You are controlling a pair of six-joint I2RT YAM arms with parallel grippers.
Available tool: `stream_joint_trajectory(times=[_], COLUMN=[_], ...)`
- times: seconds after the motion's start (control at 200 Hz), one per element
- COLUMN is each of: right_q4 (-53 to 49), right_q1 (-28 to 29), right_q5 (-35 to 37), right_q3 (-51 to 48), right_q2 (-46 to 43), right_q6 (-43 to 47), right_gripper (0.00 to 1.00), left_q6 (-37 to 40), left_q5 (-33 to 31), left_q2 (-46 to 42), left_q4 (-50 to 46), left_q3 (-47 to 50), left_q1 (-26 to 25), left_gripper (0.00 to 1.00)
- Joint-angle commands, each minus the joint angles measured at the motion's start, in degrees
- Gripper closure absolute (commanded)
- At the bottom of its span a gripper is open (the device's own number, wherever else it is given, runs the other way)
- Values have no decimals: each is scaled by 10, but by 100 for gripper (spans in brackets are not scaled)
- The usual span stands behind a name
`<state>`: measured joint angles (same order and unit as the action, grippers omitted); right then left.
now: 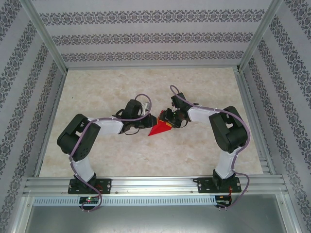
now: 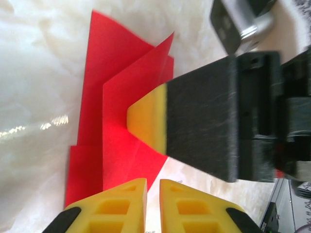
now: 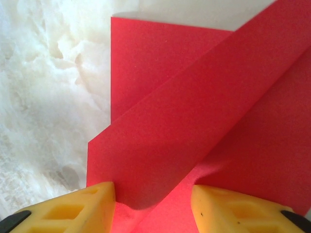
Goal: Fold a paper plane with a square sheet of paper (pick it up from the middle)
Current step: Fourth fold the wing at the center of the table.
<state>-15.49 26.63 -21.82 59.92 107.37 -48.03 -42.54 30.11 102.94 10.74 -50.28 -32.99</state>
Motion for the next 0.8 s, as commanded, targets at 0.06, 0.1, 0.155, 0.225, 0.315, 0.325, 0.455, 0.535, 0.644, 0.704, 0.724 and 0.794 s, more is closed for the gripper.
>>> stream_joint_trajectory(times=[0.06,0.1,0.155,0.225,0.315,0.325,0.455,0.535,0.644,0.704,0.724,0.794], right_q4=[-108,-113,-120,-125,-116,-116,-101,-101,-92,-83,-81,-84], right_q1=[1,1,1,1,0,0,-3,-4,-4,-4,-4,-4], right_q5=[93,95,95,95,85,84,72,71,62,53,52,53], right_q3=[-17,-13,-10,-5,-7,-7,-12,-11,-13,-16,-16,-16], right_q2=[60,61,64,64,58,58,45,44,43,42,41,40], right_q6=[11,11,12,12,14,14,14,18,24,26,26,29], right_gripper=[52,52,51,51,51,51,52,54,55,57,57,59], left_q6=[4,4,2,2,2,2,4,5,6,6,6,5], left_q5=[26,25,18,7,3,1,-8,-12,-14,-15,-15,-14], left_q2=[39,45,50,55,59,60,60,62,64,66,67,69], left_q4=[-50,-52,-56,-67,-70,-72,-84,-92,-97,-98,-99,-98], left_q3=[-32,-36,-39,-42,-44,-44,-49,-52,-54,-57,-58,-60], left_q1=[7,7,7,7,7,7,8,8,8,8,8,8], left_gripper=[90,90,91,91,92,92,92,92,92,92,92,91])
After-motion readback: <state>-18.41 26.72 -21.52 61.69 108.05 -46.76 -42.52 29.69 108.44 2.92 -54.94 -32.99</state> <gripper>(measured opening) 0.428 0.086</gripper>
